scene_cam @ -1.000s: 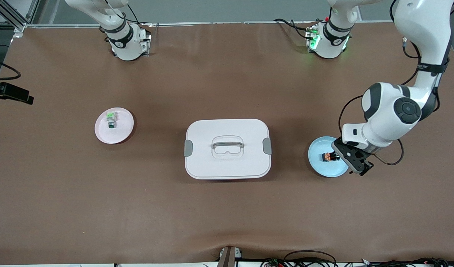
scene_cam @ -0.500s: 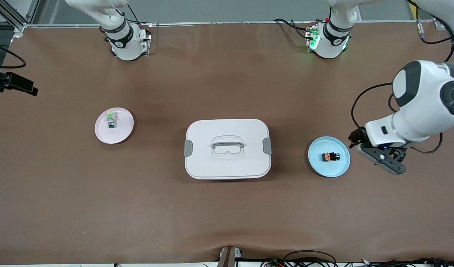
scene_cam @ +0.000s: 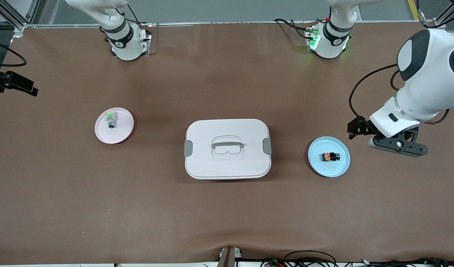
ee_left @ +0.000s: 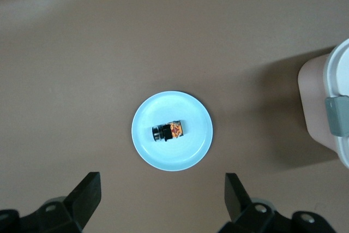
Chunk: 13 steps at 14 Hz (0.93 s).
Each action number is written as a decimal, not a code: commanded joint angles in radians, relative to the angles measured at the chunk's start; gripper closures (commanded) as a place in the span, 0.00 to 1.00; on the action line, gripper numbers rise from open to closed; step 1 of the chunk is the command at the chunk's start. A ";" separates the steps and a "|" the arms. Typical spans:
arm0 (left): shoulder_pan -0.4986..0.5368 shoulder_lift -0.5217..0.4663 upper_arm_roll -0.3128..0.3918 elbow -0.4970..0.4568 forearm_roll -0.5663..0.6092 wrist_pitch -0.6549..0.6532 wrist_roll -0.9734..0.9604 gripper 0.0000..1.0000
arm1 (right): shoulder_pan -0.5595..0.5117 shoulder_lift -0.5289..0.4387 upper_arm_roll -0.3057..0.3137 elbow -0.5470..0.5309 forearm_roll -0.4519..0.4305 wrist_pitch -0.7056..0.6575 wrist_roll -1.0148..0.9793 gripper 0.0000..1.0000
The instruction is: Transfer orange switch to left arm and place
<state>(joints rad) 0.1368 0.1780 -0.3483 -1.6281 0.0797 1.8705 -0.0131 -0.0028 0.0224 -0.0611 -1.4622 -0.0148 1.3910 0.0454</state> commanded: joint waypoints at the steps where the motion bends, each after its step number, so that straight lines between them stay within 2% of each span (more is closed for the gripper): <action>1: -0.016 -0.038 0.026 -0.004 0.009 -0.028 -0.028 0.00 | -0.049 -0.039 0.049 -0.035 0.018 0.016 0.001 0.00; 4: -0.156 -0.074 0.227 -0.009 0.002 -0.057 -0.008 0.00 | -0.049 -0.055 0.050 -0.049 0.027 0.040 0.002 0.00; 7: -0.172 -0.121 0.245 -0.010 -0.063 -0.115 -0.004 0.00 | -0.043 -0.068 0.050 -0.070 0.029 0.062 0.004 0.00; 13: -0.224 -0.250 0.288 -0.031 -0.069 -0.260 -0.045 0.00 | -0.042 -0.068 0.046 -0.070 0.061 0.065 0.008 0.00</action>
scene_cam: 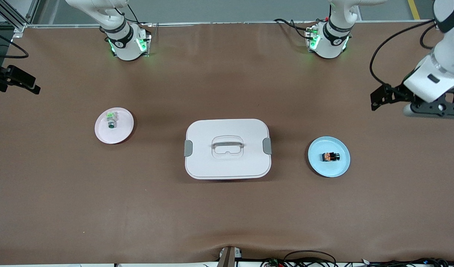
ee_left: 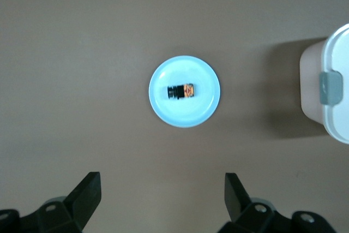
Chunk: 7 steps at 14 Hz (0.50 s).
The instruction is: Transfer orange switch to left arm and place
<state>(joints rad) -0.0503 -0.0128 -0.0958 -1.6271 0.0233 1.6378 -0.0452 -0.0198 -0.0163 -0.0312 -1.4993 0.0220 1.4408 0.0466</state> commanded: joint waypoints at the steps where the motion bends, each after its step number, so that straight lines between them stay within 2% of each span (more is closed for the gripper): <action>1: -0.043 -0.088 0.047 -0.048 -0.013 -0.030 -0.012 0.00 | -0.025 -0.030 0.014 -0.033 0.030 0.016 0.012 0.00; 3: -0.043 -0.119 0.047 -0.059 -0.013 -0.062 -0.012 0.00 | -0.025 -0.030 0.013 -0.033 0.030 0.015 0.025 0.00; 7: -0.026 -0.115 0.045 -0.024 -0.014 -0.102 -0.004 0.00 | -0.023 -0.030 0.013 -0.032 0.030 0.018 0.035 0.00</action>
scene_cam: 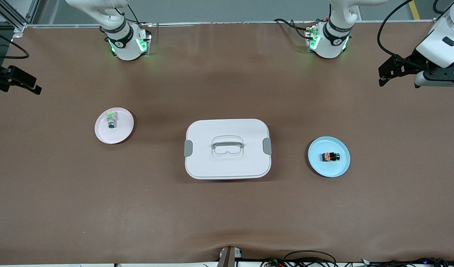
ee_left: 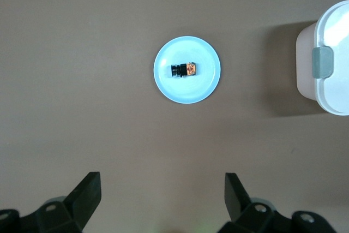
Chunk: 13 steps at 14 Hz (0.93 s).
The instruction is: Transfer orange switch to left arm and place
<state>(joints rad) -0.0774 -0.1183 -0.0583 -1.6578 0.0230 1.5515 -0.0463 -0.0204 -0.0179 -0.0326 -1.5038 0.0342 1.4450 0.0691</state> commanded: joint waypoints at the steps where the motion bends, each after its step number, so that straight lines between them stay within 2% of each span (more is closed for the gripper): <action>1: -0.001 -0.001 0.008 0.024 -0.011 -0.024 -0.004 0.00 | -0.023 -0.028 0.014 -0.027 0.018 0.014 0.012 0.00; 13: 0.013 0.039 0.009 0.068 -0.014 -0.065 -0.009 0.00 | -0.024 -0.028 0.017 -0.027 0.019 0.014 0.012 0.00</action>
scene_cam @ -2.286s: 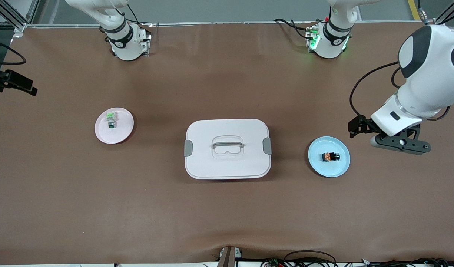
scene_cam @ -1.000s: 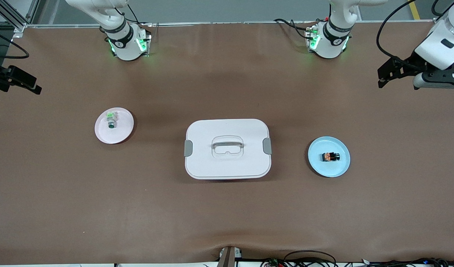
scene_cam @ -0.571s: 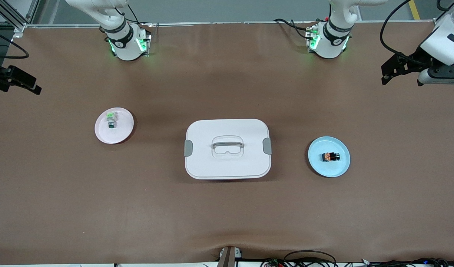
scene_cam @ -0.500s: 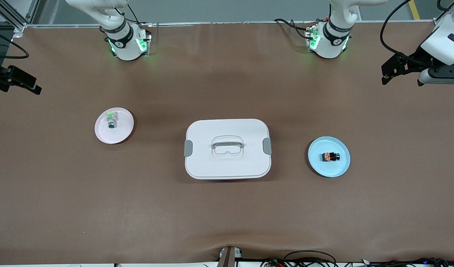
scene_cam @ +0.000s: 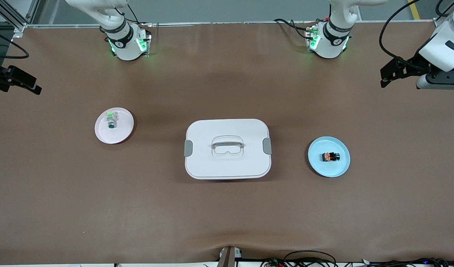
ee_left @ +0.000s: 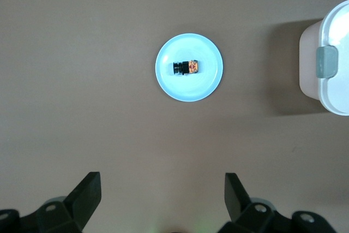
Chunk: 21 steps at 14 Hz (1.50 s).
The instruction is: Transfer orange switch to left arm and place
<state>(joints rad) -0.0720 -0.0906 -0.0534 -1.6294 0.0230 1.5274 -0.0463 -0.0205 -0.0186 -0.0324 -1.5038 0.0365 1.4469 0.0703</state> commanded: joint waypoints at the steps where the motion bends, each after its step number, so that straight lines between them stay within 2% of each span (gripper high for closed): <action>1: 0.009 0.012 0.004 0.040 -0.012 -0.047 -0.007 0.00 | -0.023 -0.027 0.017 -0.027 0.017 0.012 0.011 0.00; 21: 0.028 0.042 0.001 0.089 -0.018 -0.050 -0.001 0.00 | -0.024 -0.029 0.019 -0.027 0.017 0.040 0.011 0.00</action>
